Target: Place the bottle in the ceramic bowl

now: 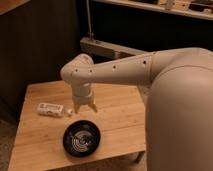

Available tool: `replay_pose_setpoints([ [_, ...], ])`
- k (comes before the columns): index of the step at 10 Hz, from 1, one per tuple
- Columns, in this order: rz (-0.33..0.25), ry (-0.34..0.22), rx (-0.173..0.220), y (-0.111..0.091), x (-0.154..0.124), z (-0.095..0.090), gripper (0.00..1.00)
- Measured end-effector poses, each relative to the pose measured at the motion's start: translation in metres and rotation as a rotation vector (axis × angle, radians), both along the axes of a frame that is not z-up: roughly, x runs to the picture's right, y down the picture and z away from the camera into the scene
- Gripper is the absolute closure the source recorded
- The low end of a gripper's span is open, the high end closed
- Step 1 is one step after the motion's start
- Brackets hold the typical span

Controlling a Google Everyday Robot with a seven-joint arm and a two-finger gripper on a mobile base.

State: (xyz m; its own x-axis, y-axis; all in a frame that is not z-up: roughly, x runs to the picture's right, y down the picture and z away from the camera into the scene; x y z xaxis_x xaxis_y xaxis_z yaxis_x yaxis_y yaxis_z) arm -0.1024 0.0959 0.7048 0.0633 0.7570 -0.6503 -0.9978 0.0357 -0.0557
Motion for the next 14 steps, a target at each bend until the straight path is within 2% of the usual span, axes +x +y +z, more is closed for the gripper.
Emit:
replay_pose_setpoints([
  [3,-0.04,-0.029,0.018,-0.01,-0.001,0.007,0.35],
  [4,-0.087,-0.086,0.031,-0.023,-0.004,0.018,0.35],
  [5,-0.144,-0.151,0.044,-0.035,-0.001,0.03,0.35],
  [6,-0.227,-0.284,0.066,-0.049,-0.001,0.043,0.35],
  [7,-0.272,-0.365,0.081,-0.054,-0.003,0.047,0.35],
  [8,-0.332,-0.471,0.099,-0.057,-0.007,0.051,0.35],
  [9,-0.422,-0.594,0.134,-0.063,-0.014,0.054,0.35],
  [10,-0.497,-0.683,0.166,-0.067,-0.028,0.053,0.35],
  [12,-0.601,-0.793,0.217,-0.074,-0.041,0.053,0.35],
  [14,-0.647,-0.836,0.235,-0.075,-0.049,0.053,0.35],
])
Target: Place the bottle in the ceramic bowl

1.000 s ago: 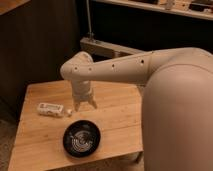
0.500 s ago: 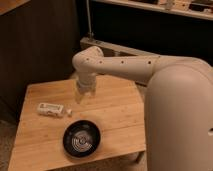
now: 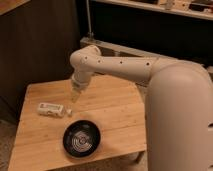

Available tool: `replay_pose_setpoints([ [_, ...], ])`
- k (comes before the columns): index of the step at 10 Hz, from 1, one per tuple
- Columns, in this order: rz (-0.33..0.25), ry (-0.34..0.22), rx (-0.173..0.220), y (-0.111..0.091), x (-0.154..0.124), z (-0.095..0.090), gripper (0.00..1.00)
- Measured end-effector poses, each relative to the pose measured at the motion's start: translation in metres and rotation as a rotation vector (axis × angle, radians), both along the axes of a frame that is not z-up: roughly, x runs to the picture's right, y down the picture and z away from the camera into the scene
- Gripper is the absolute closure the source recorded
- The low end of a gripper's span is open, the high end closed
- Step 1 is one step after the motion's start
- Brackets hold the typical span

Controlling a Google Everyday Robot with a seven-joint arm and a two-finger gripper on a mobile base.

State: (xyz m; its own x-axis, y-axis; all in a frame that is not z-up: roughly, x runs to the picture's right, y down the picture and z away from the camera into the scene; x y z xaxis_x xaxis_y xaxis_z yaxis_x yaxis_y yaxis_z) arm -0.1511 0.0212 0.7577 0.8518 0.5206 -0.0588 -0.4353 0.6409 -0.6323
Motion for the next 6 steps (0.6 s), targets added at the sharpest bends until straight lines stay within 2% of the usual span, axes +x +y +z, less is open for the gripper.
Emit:
replay_pose_setpoints([
  [1,0.001,0.013,0.003,0.001,0.001,-0.001,0.35],
  [2,0.027,0.038,0.019,0.002,0.002,-0.001,0.35],
  [3,0.017,0.041,0.044,0.003,-0.001,0.003,0.35],
  [6,-0.078,-0.053,0.155,0.002,-0.046,0.021,0.35],
])
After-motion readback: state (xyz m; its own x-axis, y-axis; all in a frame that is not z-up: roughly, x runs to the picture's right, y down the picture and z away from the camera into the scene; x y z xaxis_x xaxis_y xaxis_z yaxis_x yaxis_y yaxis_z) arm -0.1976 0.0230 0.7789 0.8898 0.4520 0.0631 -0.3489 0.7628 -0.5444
